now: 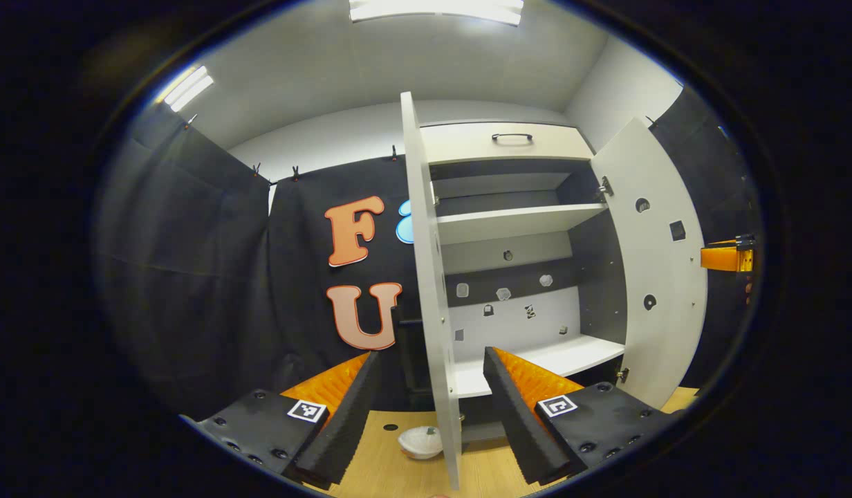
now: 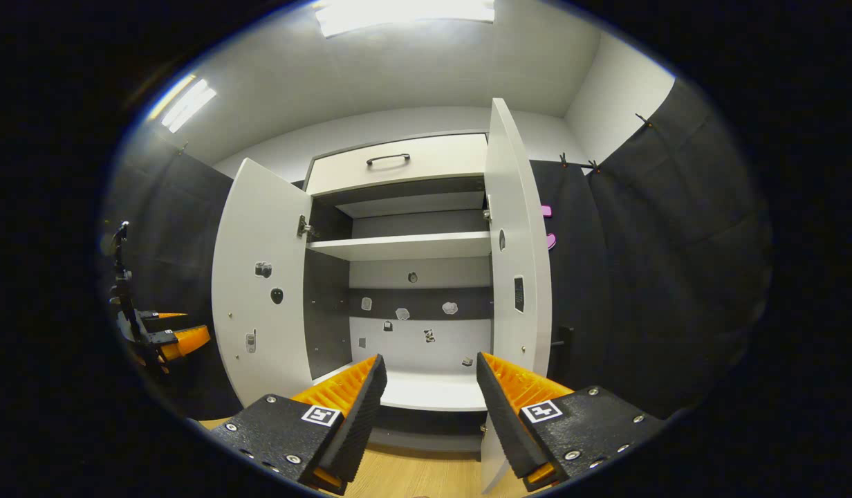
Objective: Open the right door of the double-door shoe cabinet with the right hand, and open the left door with the left hand.
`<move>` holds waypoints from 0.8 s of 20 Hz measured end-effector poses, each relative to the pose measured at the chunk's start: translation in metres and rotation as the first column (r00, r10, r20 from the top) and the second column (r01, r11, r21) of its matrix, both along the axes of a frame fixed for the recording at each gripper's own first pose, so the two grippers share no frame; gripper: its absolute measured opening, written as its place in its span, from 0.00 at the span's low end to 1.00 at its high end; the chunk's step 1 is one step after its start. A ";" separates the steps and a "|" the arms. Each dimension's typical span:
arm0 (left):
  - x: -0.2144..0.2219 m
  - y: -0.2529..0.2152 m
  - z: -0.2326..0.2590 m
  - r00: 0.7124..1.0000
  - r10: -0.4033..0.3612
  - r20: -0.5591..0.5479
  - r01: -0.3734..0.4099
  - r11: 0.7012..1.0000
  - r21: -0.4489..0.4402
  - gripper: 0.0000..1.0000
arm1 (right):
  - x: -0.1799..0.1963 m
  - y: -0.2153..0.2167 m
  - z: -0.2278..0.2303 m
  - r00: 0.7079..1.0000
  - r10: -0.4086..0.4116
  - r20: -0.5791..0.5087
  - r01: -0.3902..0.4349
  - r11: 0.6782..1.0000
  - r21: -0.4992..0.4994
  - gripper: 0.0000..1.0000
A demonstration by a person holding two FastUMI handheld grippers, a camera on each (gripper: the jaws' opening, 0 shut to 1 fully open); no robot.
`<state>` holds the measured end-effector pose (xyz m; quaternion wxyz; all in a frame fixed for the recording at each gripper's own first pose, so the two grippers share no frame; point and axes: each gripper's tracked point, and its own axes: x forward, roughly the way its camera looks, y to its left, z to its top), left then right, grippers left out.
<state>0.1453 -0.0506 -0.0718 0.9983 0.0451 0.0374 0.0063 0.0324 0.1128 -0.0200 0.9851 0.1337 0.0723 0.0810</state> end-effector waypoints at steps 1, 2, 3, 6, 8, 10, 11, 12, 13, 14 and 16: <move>0.000 -0.005 0.002 1.000 -0.012 0.008 0.012 1.000 -0.009 0.96 | -0.001 0.003 0.001 1.000 0.010 0.002 -0.010 1.000 -0.007 0.82; 0.000 -0.013 0.004 1.000 -0.026 0.016 0.027 0.999 -0.025 0.96 | -0.003 0.004 0.001 1.000 0.014 0.001 -0.014 1.000 -0.011 0.83; 0.000 -0.020 0.004 0.999 -0.038 0.013 0.038 0.998 -0.043 0.96 | -0.004 0.006 0.001 1.000 0.019 -0.001 -0.019 1.000 -0.010 0.87; -0.003 -0.036 0.004 0.997 -0.075 0.010 0.075 0.995 -0.073 0.94 | -0.009 0.010 0.001 0.999 0.038 -0.001 -0.038 0.999 -0.020 0.92; 0.001 -0.041 0.007 0.995 -0.092 0.029 0.094 0.992 -0.080 1.00 | -0.014 0.009 -0.003 0.999 0.051 0.006 -0.051 0.998 -0.042 0.93; 0.006 -0.047 0.007 0.995 -0.088 0.039 0.091 0.991 -0.102 0.98 | -0.017 0.000 -0.005 0.999 0.046 0.026 -0.044 0.997 -0.061 0.93; 0.006 -0.049 0.008 0.995 -0.086 0.042 0.090 0.990 -0.111 0.98 | -0.018 -0.007 -0.007 0.999 0.038 0.031 -0.036 0.997 -0.067 0.93; 0.008 -0.051 0.007 0.995 -0.085 0.046 0.090 0.989 -0.121 1.00 | -0.018 -0.012 -0.007 0.999 0.033 0.039 -0.030 0.997 -0.077 0.93; 0.010 -0.055 0.008 0.995 -0.086 0.051 0.093 0.987 -0.131 1.00 | -0.018 -0.013 -0.006 0.998 0.033 0.050 -0.028 0.995 -0.092 0.93; 0.011 -0.057 0.008 0.995 -0.084 0.055 0.091 0.986 -0.139 1.00 | -0.017 -0.014 -0.004 0.997 0.033 0.066 -0.026 0.993 -0.111 0.93; 0.013 -0.061 0.007 0.995 -0.082 0.056 0.089 0.986 -0.143 1.00 | -0.017 -0.018 0.001 0.995 0.023 0.095 -0.009 0.990 -0.139 0.94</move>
